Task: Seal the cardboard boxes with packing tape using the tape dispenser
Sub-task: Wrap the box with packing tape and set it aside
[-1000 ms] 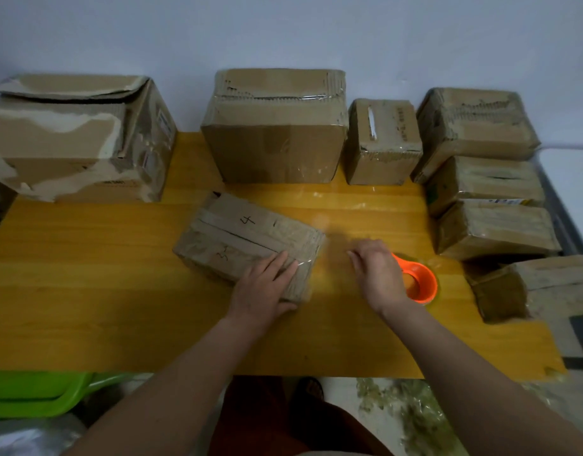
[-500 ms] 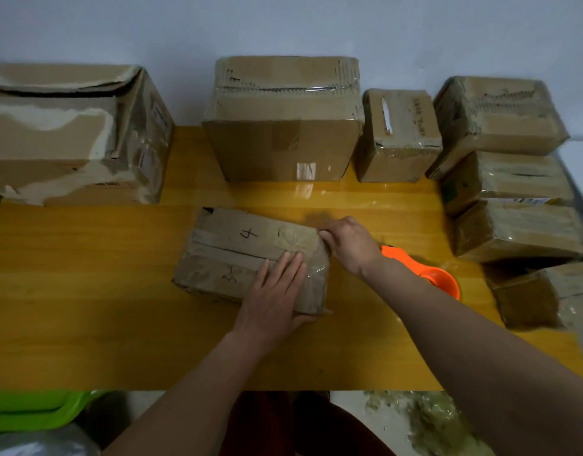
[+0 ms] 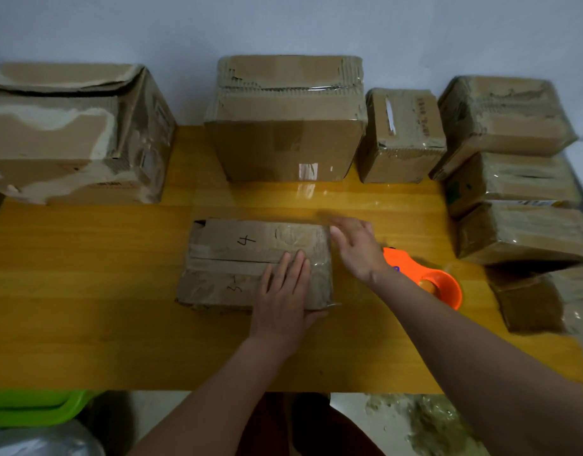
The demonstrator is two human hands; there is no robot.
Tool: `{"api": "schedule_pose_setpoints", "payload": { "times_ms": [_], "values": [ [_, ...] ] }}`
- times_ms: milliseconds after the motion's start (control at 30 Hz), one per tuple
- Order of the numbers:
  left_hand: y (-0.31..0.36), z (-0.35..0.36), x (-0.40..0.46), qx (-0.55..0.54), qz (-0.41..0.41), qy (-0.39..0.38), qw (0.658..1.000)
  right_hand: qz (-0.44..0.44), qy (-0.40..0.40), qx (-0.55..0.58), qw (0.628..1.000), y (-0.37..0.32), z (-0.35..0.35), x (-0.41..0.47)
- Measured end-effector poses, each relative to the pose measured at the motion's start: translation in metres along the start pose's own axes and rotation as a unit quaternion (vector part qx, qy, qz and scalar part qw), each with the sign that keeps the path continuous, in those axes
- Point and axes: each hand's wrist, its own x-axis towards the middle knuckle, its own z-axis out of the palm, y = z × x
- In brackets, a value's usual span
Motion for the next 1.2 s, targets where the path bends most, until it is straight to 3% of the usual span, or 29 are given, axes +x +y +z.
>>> {"api": "schedule_pose_setpoints", "payload": {
  "times_ms": [100, 167, 267, 333, 467, 567, 767, 967, 1133, 1200],
  "values": [
    [-0.003, 0.000, 0.000, 0.010, 0.014, -0.010, 1.000, -0.073, -0.078, -0.080, 0.991, -0.016, 0.001, 0.016],
    [-0.010, 0.001, -0.002, 0.019, 0.037, -0.011, 0.999, -0.014, -0.162, -0.118, 0.980, -0.025, 0.000, 0.032],
    [-0.018, -0.003, 0.000, 0.019, 0.040, -0.009, 0.999, 0.104, -0.236, -0.030, 0.966, -0.028, -0.002, 0.046],
    [-0.018, -0.007, 0.004, 0.021, 0.044, -0.017, 0.999, 0.140, -0.168, 0.014, 0.976, -0.022, -0.006, 0.037],
    [-0.015, -0.019, 0.016, 0.040, 0.068, -0.037, 0.996, 0.124, 0.087, 0.082, 0.985, -0.002, -0.007, -0.021],
    [-0.021, -0.031, 0.039, 0.055, 0.181, -0.032, 0.981, 0.083, 0.146, 0.106, 0.980, -0.009, 0.002, -0.059],
    [-0.040, -0.036, 0.094, 0.017, 0.189, -0.139, 0.972, 0.028, 0.066, 0.151, 0.986, -0.035, 0.022, -0.063],
    [-0.039, -0.029, 0.094, 0.001, 0.179, -0.145, 0.973, 0.119, 0.003, 0.178, 0.977, -0.028, 0.032, -0.047],
    [-0.035, -0.028, 0.090, -0.030, 0.148, -0.135, 0.979, 0.116, 0.088, 0.177, 0.973, -0.031, 0.032, -0.040],
    [-0.034, -0.026, 0.088, -0.034, 0.136, -0.136, 0.981, 0.133, 0.052, 0.218, 0.966, -0.033, 0.035, -0.037]
  ]
}}
